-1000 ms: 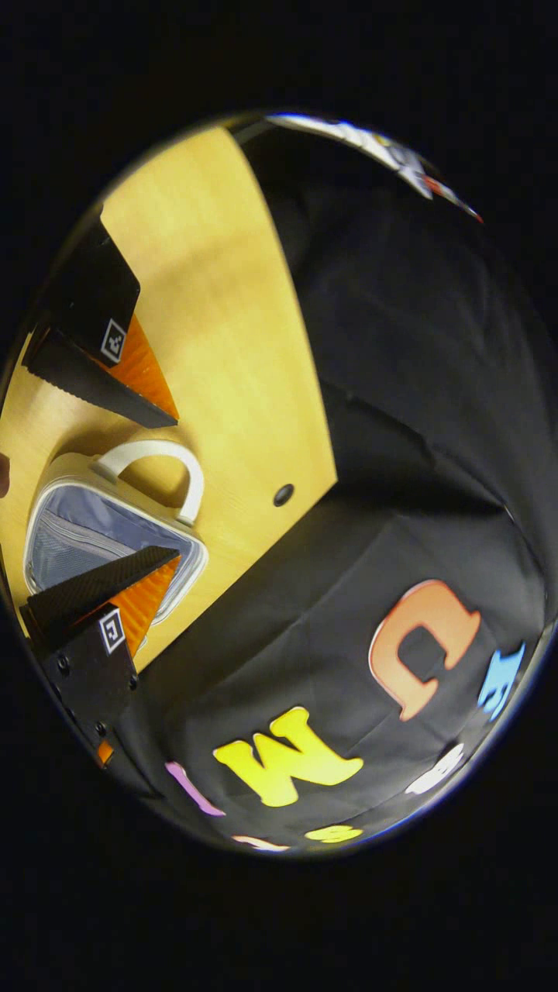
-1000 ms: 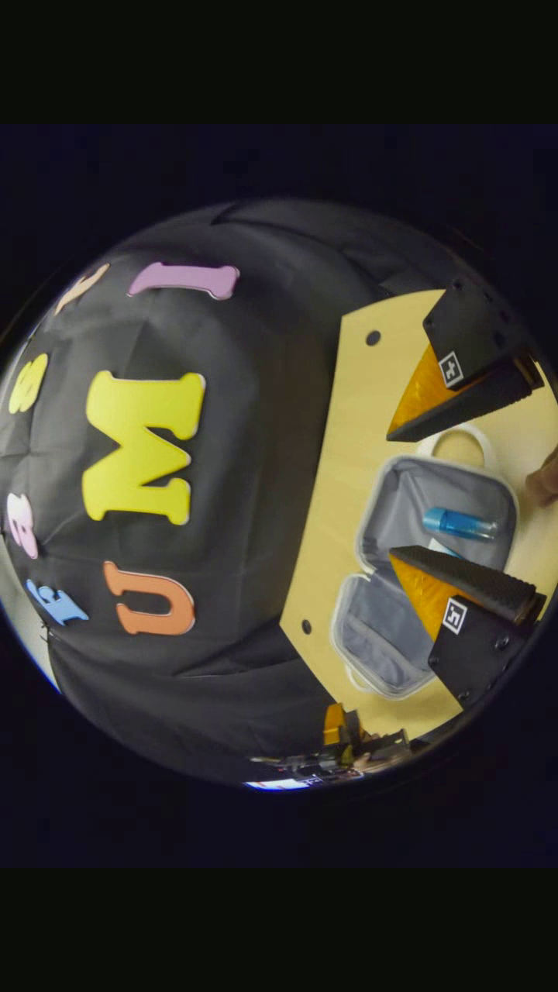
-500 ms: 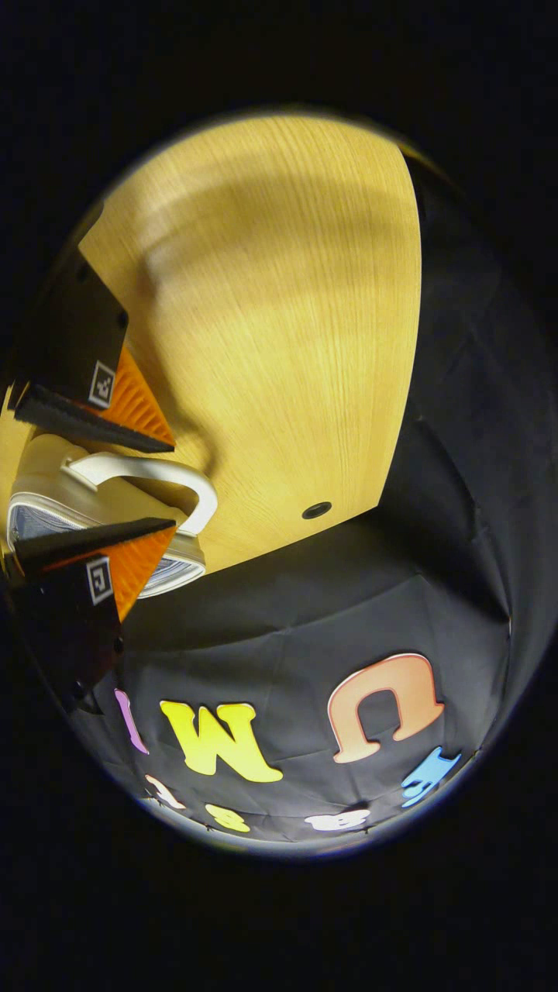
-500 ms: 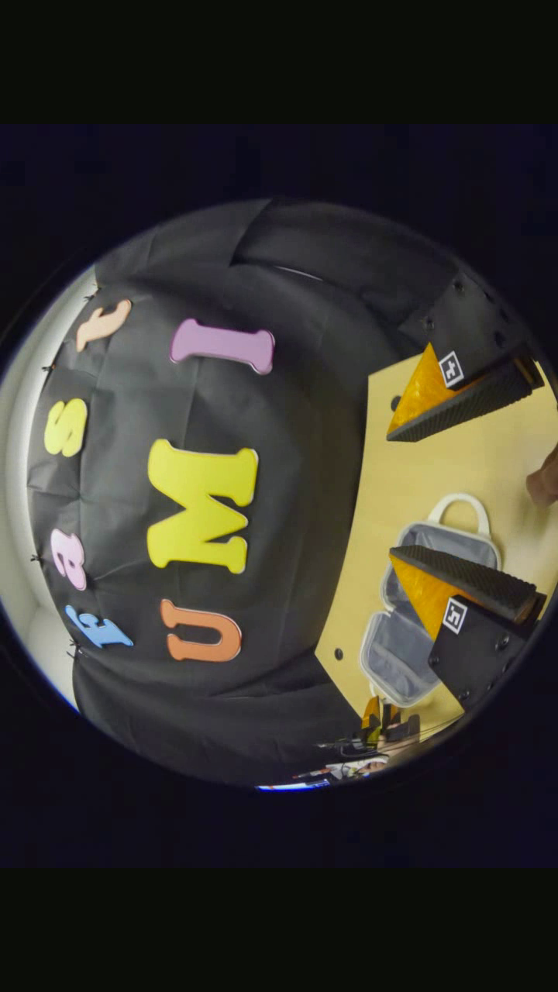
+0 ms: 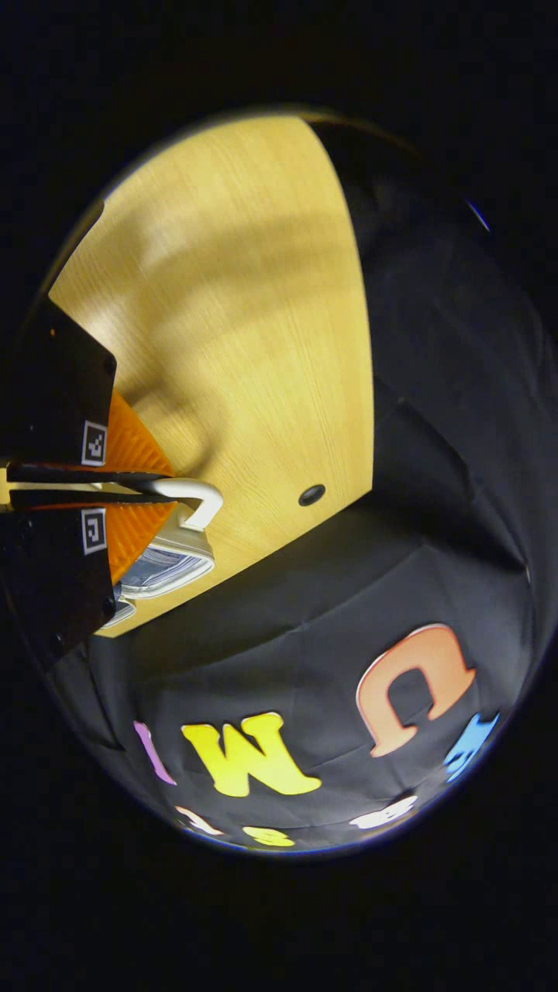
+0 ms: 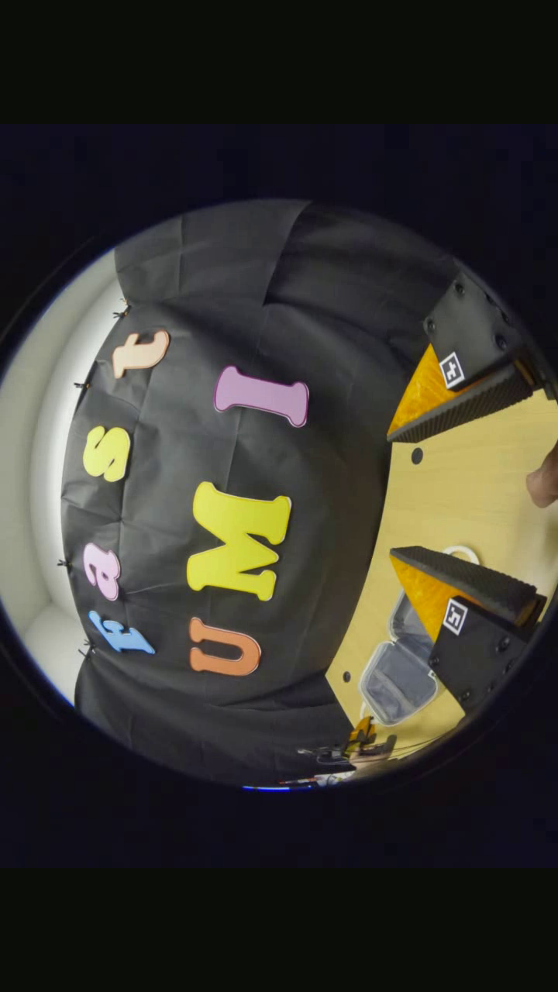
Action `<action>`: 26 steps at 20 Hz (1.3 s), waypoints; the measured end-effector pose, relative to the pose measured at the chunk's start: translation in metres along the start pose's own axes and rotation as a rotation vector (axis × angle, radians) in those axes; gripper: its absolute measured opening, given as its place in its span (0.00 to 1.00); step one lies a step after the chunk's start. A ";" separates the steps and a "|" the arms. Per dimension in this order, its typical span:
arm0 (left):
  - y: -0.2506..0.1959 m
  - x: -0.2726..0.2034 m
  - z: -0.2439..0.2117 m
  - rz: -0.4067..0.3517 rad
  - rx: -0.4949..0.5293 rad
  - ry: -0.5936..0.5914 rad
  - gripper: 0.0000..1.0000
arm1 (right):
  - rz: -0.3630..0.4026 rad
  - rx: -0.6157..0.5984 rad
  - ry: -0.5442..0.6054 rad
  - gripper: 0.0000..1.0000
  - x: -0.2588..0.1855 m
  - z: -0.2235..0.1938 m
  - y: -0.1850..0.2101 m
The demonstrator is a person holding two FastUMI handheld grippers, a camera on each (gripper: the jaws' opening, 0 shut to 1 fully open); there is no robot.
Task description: First open the suitcase, pack the skin care products into it, and then close the suitcase.
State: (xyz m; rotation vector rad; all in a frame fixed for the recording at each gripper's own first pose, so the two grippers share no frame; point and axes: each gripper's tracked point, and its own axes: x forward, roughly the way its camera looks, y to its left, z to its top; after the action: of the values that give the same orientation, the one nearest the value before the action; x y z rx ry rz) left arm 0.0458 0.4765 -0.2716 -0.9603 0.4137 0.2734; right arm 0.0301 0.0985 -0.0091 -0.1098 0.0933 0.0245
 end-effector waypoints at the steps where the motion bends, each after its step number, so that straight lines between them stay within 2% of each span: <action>1: -0.012 -0.006 0.005 0.002 0.045 -0.020 0.06 | 0.009 0.010 -0.003 0.78 0.001 0.002 -0.003; 5: -0.077 -0.039 0.019 -0.015 0.204 -0.097 0.06 | 0.055 0.031 -0.023 0.79 0.007 0.006 -0.016; 11: -0.180 -0.075 -0.009 -0.064 0.402 -0.175 0.05 | 0.111 0.049 -0.049 0.79 0.006 0.006 -0.038; 16: -0.239 -0.090 -0.059 -0.080 0.580 -0.196 0.06 | 0.147 0.073 -0.056 0.79 -0.001 0.007 -0.060; 21: -0.288 -0.092 -0.117 -0.142 0.661 -0.152 0.05 | 0.175 0.070 -0.054 0.77 -0.009 0.000 -0.081; 26: -0.333 -0.065 -0.188 -0.195 0.741 -0.063 0.06 | 0.180 0.086 -0.034 0.80 -0.009 -0.010 -0.100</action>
State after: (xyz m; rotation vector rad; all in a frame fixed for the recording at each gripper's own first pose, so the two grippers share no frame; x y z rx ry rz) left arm 0.0809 0.1345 -0.0925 -0.2588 0.3216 -0.0364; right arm 0.0228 -0.0022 -0.0074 -0.0147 0.0700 0.2015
